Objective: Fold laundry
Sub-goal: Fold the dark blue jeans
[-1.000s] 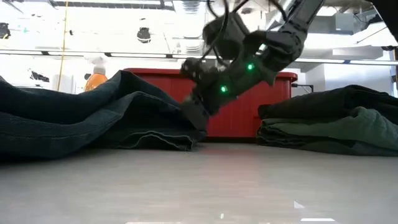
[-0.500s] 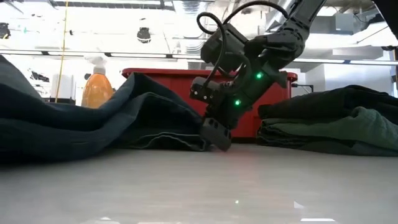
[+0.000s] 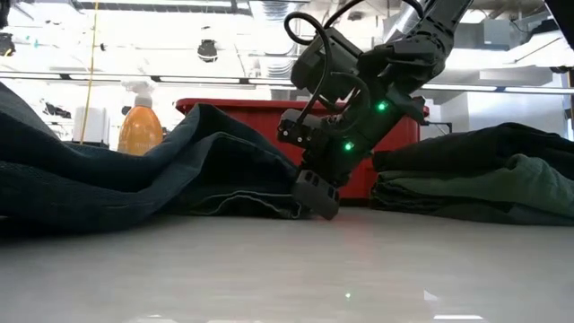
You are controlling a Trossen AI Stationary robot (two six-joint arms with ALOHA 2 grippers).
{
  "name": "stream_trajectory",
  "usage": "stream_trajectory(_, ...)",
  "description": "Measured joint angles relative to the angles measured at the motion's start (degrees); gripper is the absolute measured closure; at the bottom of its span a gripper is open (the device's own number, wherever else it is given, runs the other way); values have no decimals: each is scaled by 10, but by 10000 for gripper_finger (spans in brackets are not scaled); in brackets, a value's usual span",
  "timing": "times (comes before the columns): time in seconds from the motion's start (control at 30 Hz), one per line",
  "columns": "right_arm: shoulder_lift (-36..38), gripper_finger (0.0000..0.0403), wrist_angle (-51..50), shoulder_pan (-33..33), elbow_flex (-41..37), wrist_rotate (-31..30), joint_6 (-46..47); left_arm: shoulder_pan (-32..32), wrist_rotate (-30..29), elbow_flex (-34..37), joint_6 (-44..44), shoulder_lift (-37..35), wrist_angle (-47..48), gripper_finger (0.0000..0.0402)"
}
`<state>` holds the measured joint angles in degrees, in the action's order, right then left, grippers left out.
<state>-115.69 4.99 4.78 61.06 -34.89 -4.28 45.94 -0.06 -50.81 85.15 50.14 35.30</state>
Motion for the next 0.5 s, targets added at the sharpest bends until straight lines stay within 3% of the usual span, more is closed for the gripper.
stream_trajectory(0.13, 0, 385, 0, 0, 0, 0, 11, -44, -281, 0, -229, 7, -10, 300)
stream_trajectory(0.2, 0, 385, 2, 2, -1, -11, 12, -72, -379, 0, -316, 35, -37, 304)
stream_trajectory(0.37, 36, 385, -10, 24, -5, -55, 15, -139, -442, 0, -420, 137, -118, 314)
stream_trajectory(0.43, 63, 386, 4, 29, -7, -37, 30, -153, -452, 0, -421, 173, -113, 320)
stream_trajectory(0.5, 84, 386, 29, 23, -24, 18, 46, -160, -479, 0, -393, 210, -98, 328)
